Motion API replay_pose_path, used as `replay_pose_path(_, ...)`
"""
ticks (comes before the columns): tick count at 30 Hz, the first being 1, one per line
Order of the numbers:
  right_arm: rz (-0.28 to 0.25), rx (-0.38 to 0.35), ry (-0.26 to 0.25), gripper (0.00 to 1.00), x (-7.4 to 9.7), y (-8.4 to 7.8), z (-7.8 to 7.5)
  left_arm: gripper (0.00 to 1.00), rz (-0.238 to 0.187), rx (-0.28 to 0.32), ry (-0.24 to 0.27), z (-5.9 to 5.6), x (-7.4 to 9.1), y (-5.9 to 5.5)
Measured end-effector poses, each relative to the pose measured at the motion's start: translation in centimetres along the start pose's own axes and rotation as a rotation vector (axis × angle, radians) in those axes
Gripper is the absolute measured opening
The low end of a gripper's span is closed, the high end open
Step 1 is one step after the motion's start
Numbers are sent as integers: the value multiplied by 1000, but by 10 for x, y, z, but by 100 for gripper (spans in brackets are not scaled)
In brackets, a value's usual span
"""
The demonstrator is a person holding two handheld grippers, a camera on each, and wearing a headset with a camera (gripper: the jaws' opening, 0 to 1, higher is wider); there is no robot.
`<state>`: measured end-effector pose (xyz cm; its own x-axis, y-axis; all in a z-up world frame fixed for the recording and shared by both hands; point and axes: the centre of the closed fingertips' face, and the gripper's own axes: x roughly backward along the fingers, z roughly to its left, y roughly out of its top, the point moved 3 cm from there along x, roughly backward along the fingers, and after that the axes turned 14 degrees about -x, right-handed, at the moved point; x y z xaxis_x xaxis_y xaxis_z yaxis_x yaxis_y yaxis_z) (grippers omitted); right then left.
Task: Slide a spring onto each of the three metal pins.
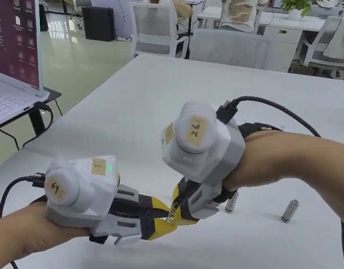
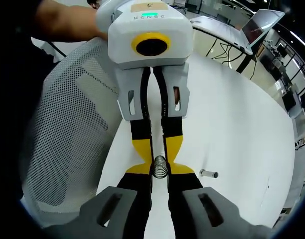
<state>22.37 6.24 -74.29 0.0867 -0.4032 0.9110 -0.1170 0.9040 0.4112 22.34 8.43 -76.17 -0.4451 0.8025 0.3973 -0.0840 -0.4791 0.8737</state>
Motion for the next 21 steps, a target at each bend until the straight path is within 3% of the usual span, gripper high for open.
replay_pose_path(10,9,5,-6,8,0,0,-1,2,-7,9,3,-3,-2,5)
replay_pose_path(21,25,13,-5,8,-2,0,-3,4,8,39,3,-1,-1,-1)
